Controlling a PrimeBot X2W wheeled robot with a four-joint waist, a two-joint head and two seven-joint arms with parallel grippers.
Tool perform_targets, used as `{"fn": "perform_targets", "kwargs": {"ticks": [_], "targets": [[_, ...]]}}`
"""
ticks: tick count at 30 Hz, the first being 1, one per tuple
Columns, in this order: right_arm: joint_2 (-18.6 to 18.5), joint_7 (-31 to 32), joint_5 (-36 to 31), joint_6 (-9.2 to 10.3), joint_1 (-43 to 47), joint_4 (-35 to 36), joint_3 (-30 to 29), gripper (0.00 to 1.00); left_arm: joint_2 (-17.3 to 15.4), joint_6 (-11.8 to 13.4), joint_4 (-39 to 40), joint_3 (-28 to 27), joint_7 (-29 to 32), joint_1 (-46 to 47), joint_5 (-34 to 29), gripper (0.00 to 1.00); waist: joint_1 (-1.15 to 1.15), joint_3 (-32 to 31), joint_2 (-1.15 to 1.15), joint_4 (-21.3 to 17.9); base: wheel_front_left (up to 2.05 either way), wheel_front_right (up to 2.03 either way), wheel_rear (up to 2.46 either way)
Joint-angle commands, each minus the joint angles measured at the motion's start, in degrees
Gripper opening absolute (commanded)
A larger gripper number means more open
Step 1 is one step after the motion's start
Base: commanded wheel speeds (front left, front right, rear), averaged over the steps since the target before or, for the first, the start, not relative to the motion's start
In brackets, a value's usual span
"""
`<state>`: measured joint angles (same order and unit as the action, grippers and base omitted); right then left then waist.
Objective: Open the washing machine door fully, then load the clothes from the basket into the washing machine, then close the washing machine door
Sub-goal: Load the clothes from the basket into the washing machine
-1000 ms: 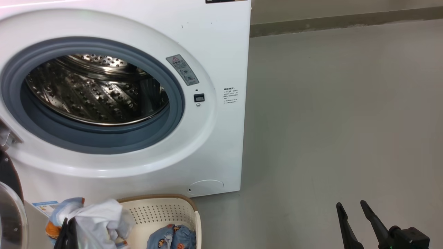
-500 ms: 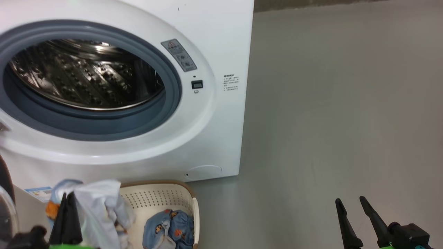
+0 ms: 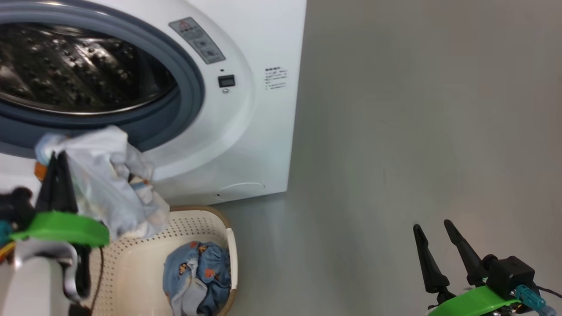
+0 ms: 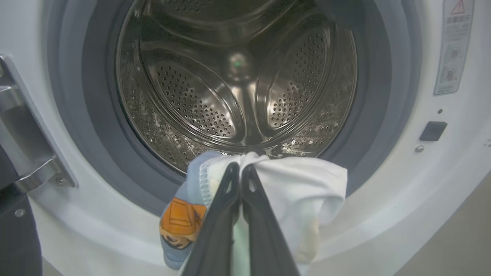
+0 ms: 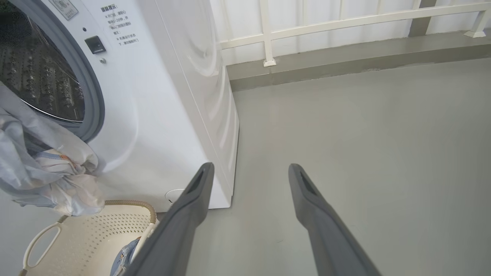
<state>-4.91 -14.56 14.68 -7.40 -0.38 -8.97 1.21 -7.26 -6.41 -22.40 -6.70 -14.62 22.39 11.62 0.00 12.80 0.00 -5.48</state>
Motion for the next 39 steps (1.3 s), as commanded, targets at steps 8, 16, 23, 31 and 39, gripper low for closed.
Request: {"fn": "perform_targets", "kwargs": {"ticks": [8, 16, 23, 31, 39], "targets": [[-0.22, -0.42, 0.34, -0.09, -2.95, 0.37, 2.78, 1.00, -6.01, -0.34, -7.43, -1.20, 0.09, 14.37, -0.39, 0.00, 0.00, 5.50, 0.00, -4.06, 0.00, 0.00, 0.00], [0.14, -0.43, 0.81, -0.09, -4.60, 0.88, 3.29, 1.00, -9.20, -0.53, -16.11, 0.46, 4.25, 26.23, -0.43, 0.00, 0.00, 11.19, 0.00, -6.26, 0.00, 0.00, 0.00], [0.74, -0.43, 1.23, -0.09, -5.87, 1.45, 3.86, 1.00, -12.20, -0.14, -23.12, 0.56, 8.66, 36.07, -0.10, 0.00, 0.00, 16.93, 0.00, -8.23, 0.00, 0.00, 0.00], [1.22, -0.43, 1.57, -0.09, -6.89, 2.17, 3.91, 1.00, -14.05, -0.20, -28.61, 2.82, 13.11, 43.51, -0.94, 0.00, 0.00, 22.79, 0.00, -8.57, 0.00, 0.00, 0.00], [1.57, -0.43, 1.54, -0.09, -7.87, 2.51, 4.69, 1.00, -14.74, 0.89, -30.35, 4.22, 10.07, 48.49, -2.02, 0.00, 0.00, 26.00, 0.00, -7.92, 0.00, 0.00, 0.00]]}}
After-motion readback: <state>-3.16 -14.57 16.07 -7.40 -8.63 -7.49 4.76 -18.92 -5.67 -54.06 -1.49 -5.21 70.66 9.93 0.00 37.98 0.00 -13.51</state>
